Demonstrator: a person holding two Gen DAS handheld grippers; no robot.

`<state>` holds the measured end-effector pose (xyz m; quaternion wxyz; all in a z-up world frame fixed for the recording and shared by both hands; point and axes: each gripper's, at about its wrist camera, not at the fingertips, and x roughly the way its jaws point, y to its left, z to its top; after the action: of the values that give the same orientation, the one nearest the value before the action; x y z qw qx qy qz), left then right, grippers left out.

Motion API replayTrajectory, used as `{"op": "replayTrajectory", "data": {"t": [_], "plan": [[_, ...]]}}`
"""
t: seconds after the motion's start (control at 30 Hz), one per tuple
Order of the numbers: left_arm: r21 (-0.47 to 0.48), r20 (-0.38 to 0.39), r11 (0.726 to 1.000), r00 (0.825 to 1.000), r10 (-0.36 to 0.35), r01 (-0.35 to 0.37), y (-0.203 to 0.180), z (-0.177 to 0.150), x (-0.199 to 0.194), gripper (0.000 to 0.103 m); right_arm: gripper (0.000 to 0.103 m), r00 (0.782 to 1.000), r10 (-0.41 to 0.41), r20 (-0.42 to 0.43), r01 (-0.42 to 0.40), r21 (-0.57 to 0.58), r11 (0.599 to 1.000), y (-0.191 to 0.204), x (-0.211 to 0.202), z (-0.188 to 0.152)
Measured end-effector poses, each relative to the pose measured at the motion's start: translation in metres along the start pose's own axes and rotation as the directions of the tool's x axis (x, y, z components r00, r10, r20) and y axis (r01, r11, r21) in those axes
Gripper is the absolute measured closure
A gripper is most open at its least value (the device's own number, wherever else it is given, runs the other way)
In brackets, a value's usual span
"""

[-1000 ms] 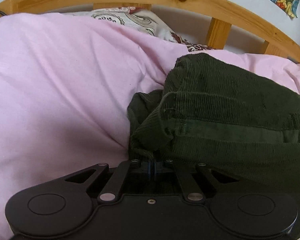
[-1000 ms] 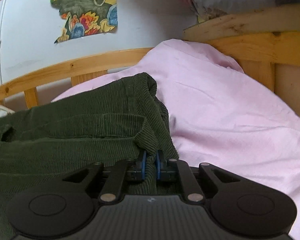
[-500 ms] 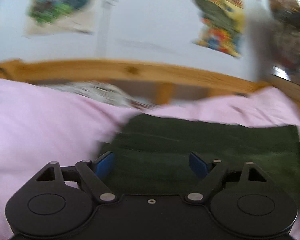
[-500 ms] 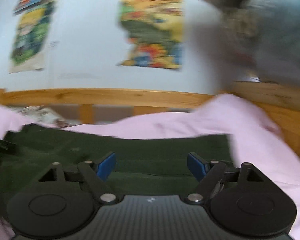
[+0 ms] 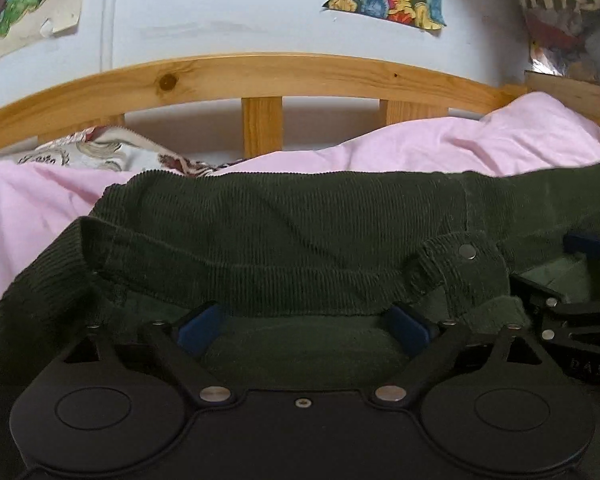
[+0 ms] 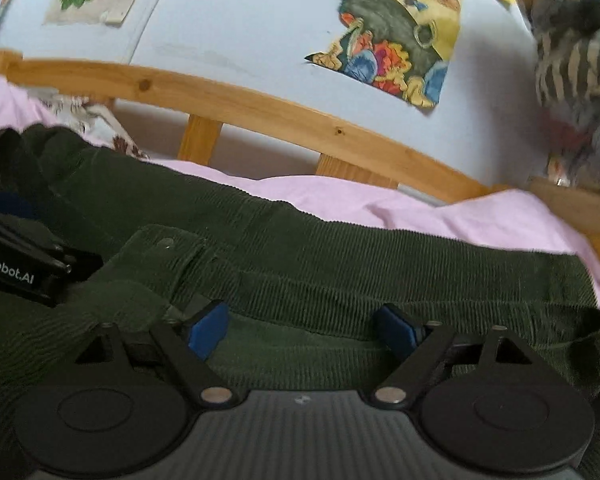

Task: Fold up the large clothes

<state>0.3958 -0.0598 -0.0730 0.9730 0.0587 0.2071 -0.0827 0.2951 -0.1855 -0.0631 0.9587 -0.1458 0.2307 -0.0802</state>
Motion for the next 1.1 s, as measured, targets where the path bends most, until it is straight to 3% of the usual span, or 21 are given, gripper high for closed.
{"op": "replayTrajectory", "data": {"t": [0.17,0.27,0.4,0.47,0.53,0.63,0.7,0.77,0.83,0.93,1.03,1.1], "plan": [[0.017,0.030,1.000,0.999,0.015,-0.016,-0.003,-0.006,0.000,0.007,0.011,0.993,0.109,-0.034,-0.104,0.117,0.988,-0.035,-0.035,0.009],[-0.020,0.017,1.000,1.000,-0.001,0.001,0.001,0.001,-0.017,0.007,0.000,0.999,0.046,0.001,-0.045,0.107,0.993,-0.069,-0.079,0.004],[-0.178,0.029,0.984,1.000,-0.006,0.011,0.025,0.006,-0.062,0.002,0.000,0.999,-0.011,-0.043,0.018,0.159,0.987,-0.111,-0.111,-0.008],[-0.211,0.028,0.978,1.000,0.008,-0.002,0.033,0.002,-0.086,0.001,0.000,0.996,-0.047,-0.075,0.063,0.227,0.972,-0.130,-0.115,-0.018],[-0.248,-0.006,0.969,1.000,0.004,-0.006,0.041,-0.006,-0.111,0.001,0.000,0.993,-0.039,-0.109,0.076,0.358,0.931,-0.152,-0.112,-0.032],[-0.352,-0.053,0.936,0.998,-0.033,0.012,0.054,-0.027,-0.145,0.001,0.000,0.985,0.049,-0.166,0.048,0.533,0.845,-0.177,-0.097,-0.048],[-0.433,-0.088,0.899,0.990,-0.108,0.059,0.061,-0.043,-0.158,0.001,0.004,0.981,0.115,-0.159,0.008,0.619,0.785,-0.184,-0.090,-0.056],[-0.496,-0.128,0.858,0.966,-0.223,0.132,0.065,-0.057,-0.157,0.001,0.005,0.979,0.129,-0.159,-0.002,0.624,0.781,-0.179,-0.088,-0.059],[-0.512,-0.154,0.848,0.957,-0.247,0.137,0.064,-0.065,-0.151,0.001,0.007,0.979,0.110,-0.172,0.009,0.575,0.818,-0.169,-0.087,-0.057],[-0.559,-0.154,0.824,0.965,-0.212,0.092,0.072,-0.065,-0.137,0.001,0.014,0.980,0.094,-0.176,0.020,0.555,0.832,-0.163,-0.090,-0.056],[-0.660,-0.201,0.750,0.971,-0.126,-0.040,0.087,-0.066,-0.117,0.003,0.041,0.981,0.096,-0.168,0.020,0.583,0.812,-0.164,-0.094,-0.055],[-0.709,-0.210,0.699,0.974,-0.084,-0.092,0.096,-0.067,-0.108,0.010,0.069,0.980,0.112,-0.162,0.007,0.596,0.803,-0.166,-0.097,-0.053]]}}
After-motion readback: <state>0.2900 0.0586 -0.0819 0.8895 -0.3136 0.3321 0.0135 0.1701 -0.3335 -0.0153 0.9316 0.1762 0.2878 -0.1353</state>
